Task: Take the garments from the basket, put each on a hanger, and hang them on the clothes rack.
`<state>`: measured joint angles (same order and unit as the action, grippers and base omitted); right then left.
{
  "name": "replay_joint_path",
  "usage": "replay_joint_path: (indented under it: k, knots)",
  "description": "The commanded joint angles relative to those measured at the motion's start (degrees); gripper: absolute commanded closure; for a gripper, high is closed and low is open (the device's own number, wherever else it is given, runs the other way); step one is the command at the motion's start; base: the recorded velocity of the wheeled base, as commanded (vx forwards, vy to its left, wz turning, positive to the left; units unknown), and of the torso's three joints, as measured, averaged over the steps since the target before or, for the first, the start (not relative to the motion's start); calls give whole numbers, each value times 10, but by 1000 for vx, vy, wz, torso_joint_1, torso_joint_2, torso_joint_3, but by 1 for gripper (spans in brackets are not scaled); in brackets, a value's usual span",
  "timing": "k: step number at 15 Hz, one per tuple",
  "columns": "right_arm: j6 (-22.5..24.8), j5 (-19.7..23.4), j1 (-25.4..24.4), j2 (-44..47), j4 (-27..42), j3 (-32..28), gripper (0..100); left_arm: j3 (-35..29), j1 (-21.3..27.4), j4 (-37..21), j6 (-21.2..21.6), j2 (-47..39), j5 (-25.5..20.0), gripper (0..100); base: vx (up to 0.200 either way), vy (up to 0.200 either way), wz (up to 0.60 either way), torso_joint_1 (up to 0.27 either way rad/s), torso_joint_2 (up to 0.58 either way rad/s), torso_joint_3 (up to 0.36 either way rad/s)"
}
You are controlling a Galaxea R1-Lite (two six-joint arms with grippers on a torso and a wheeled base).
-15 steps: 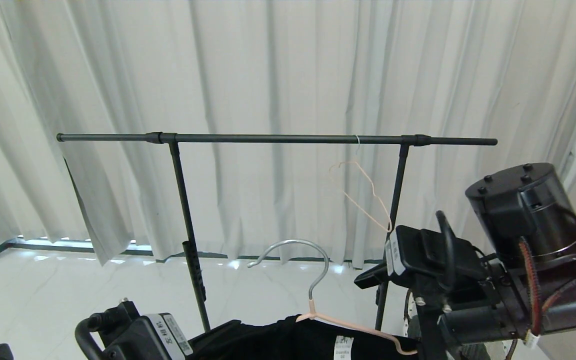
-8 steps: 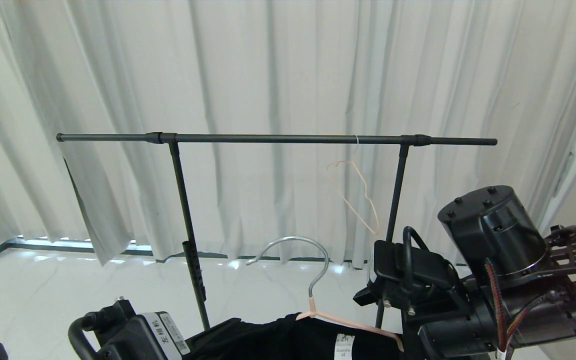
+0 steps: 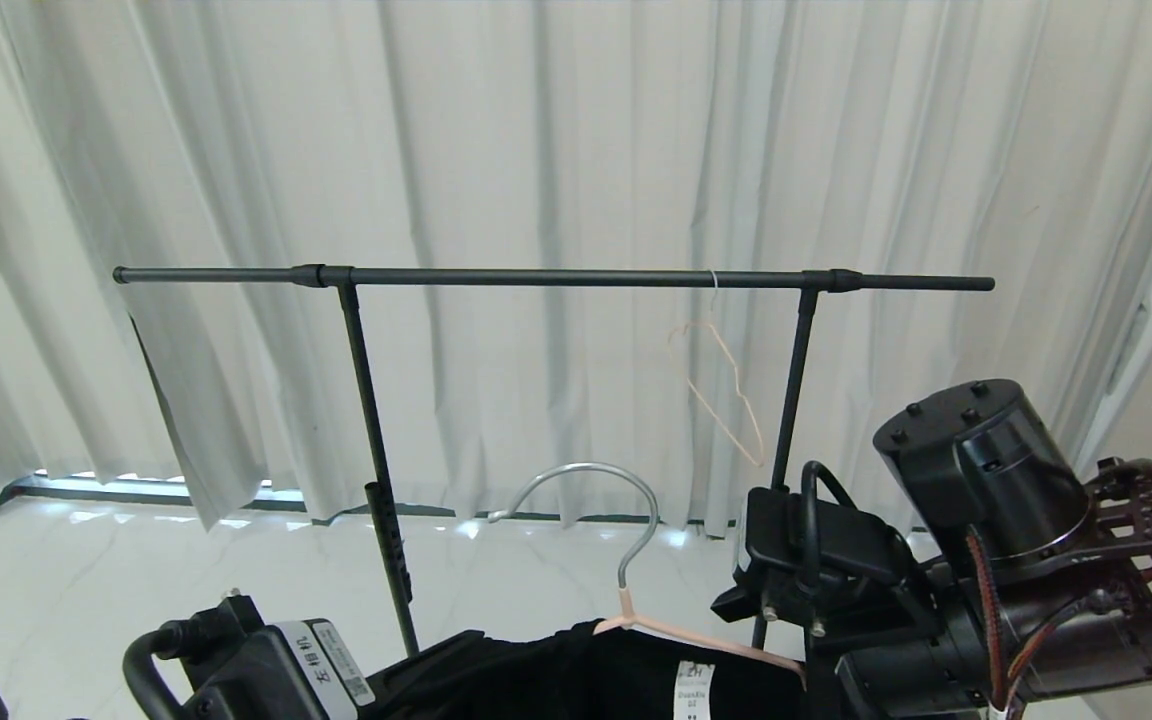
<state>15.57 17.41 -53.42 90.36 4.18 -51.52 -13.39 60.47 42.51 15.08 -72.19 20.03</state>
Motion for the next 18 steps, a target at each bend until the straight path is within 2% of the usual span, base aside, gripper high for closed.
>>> replay_joint_path:
  k: [1, 7, 8, 12, 14, 16, 18]
  knots:
    - [2, -3, 0, 1, -1, 0, 100, -1, 0, 0, 0, -1, 0, 100, 0, 0, 0, 0, 0, 0]
    - [8, -8, 0, -5, -17, 7, 100, 2, -1, 1, 12, -2, 1, 100, 0, 0, 0, 0, 0, 0]
    - [17, -8, 0, -5, -34, 14, 100, -1, -1, 1, 12, -3, 1, 0, 0, 0, 0, 0, 0, 0]
    - [35, -25, 5, -21, -101, 56, 100, 1, -15, 1, 11, 4, 2, 0, 0, 0, 0, 0, 0, 0]
    - [35, -27, 24, -40, -119, 72, 100, 4, -35, 1, 8, 21, 2, 0, 0, 0, 0, 0, 0, 0]
    - [36, -27, 64, -67, -119, 85, 100, 22, -67, 1, 8, 50, 2, 0, 0, 0, 0, 0, 0, 0]
    - [45, -27, 96, -80, -119, 93, 100, 36, -78, 1, 8, 83, 1, 0, 0, 0, 0, 0, 0, 0]
